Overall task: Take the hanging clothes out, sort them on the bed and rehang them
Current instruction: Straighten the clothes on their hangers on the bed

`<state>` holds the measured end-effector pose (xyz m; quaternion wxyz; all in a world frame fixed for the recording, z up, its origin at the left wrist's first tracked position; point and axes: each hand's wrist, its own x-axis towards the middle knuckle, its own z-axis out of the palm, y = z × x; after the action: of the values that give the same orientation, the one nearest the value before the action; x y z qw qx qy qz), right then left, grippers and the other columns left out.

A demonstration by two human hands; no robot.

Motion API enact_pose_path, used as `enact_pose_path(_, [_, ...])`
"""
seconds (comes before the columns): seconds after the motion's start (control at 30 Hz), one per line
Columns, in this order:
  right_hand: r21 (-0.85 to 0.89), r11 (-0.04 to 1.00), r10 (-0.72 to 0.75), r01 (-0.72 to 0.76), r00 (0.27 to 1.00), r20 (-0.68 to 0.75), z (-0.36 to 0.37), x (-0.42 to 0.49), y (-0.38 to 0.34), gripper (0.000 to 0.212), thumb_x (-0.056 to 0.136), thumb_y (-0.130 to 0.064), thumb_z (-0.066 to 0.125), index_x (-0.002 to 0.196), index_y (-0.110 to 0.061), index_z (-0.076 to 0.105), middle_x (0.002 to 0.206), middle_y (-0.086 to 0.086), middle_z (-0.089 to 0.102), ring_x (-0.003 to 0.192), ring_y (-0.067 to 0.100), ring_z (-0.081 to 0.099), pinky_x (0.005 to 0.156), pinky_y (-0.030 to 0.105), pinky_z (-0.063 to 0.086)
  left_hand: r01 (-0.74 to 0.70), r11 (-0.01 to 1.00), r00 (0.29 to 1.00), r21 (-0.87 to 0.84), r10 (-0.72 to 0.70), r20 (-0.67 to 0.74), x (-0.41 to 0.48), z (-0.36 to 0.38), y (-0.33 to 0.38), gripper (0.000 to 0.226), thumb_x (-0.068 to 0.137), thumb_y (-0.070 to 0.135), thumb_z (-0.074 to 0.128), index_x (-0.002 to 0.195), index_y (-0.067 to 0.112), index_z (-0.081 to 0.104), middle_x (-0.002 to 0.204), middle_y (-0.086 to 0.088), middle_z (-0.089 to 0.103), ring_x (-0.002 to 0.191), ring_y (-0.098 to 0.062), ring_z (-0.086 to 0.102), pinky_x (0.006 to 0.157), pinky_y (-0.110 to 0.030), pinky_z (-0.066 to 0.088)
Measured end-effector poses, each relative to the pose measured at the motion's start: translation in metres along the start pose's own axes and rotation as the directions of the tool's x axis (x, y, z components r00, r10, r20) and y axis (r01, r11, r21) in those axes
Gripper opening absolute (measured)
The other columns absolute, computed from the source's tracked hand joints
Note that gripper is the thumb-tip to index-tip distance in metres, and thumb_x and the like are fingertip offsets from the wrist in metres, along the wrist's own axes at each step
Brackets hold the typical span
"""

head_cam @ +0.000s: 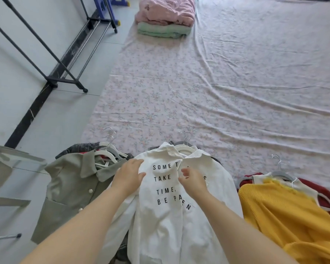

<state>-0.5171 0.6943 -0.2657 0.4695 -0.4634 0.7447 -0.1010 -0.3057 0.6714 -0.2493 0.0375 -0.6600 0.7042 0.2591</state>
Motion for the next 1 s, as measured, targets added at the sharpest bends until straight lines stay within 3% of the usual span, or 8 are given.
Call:
enact_pose_path(0.33, [-0.133, 0.988, -0.078, 0.078, 0.997, 0.011, 0.075, -0.034, -0.070, 0.039, 0.089, -0.019, 0.057, 0.127, -0.012, 0.053, 0.124, 0.005, 0.058, 0.112, 0.016, 0.055, 0.082, 0.018, 0.035, 0.054, 0.998, 0.997, -0.035, -0.055, -0.045, -0.052, -0.046, -0.109, 0.047, 0.092, 0.030, 0.050, 0.137, 0.021, 0.038, 0.137, 0.001, 0.042, 0.127, -0.019, 0.038, 0.100, -0.034, 0.033])
enact_pose_path(0.57, [-0.167, 0.983, -0.070, 0.074, 0.997, 0.027, 0.179, -0.035, -0.140, 0.038, 0.089, -0.019, 0.055, 0.126, -0.014, 0.052, 0.124, 0.004, 0.058, 0.112, 0.017, 0.055, 0.088, 0.023, 0.039, 0.022, 0.998, 0.999, -0.062, -0.023, -0.027, -0.054, -0.066, -0.221, 0.046, 0.091, 0.027, 0.051, 0.135, 0.021, 0.041, 0.136, 0.000, 0.043, 0.125, -0.020, 0.040, 0.101, -0.033, 0.033])
enact_pose_path(0.73, [-0.258, 0.960, -0.091, 0.106, 0.994, 0.068, 0.241, -0.016, -0.176, 0.039, 0.090, -0.020, 0.052, 0.129, -0.015, 0.051, 0.127, 0.002, 0.056, 0.116, 0.018, 0.052, 0.088, 0.023, 0.037, 0.017, 0.999, 1.000, -0.046, -0.018, -0.012, -0.040, -0.064, -0.283, 0.048, 0.091, 0.029, 0.050, 0.137, 0.023, 0.038, 0.136, 0.003, 0.043, 0.124, -0.019, 0.041, 0.099, -0.033, 0.033])
enact_pose_path(0.8, [-0.293, 0.950, -0.086, 0.107, 0.993, 0.085, 0.254, -0.004, -0.181, 0.040, 0.090, -0.018, 0.052, 0.130, -0.012, 0.050, 0.129, 0.005, 0.055, 0.118, 0.020, 0.050, 0.095, 0.027, 0.038, 0.013, 0.999, 1.000, -0.051, -0.012, 0.002, -0.033, -0.059, -0.297, 0.048, 0.091, 0.029, 0.050, 0.137, 0.023, 0.038, 0.136, 0.003, 0.043, 0.124, -0.019, 0.041, 0.099, -0.032, 0.034])
enact_pose_path(1.0, [-0.316, 0.948, -0.041, 0.048, 0.999, 0.027, 0.277, 0.053, -0.182, 0.041, 0.088, -0.015, 0.051, 0.128, -0.012, 0.051, 0.128, 0.005, 0.056, 0.119, 0.022, 0.050, 0.095, 0.029, 0.040, -0.025, 0.995, 1.000, -0.092, 0.026, 0.014, -0.001, -0.034, -0.320, 0.048, 0.092, 0.029, 0.048, 0.138, 0.023, 0.036, 0.136, 0.004, 0.041, 0.124, -0.018, 0.040, 0.098, -0.032, 0.033])
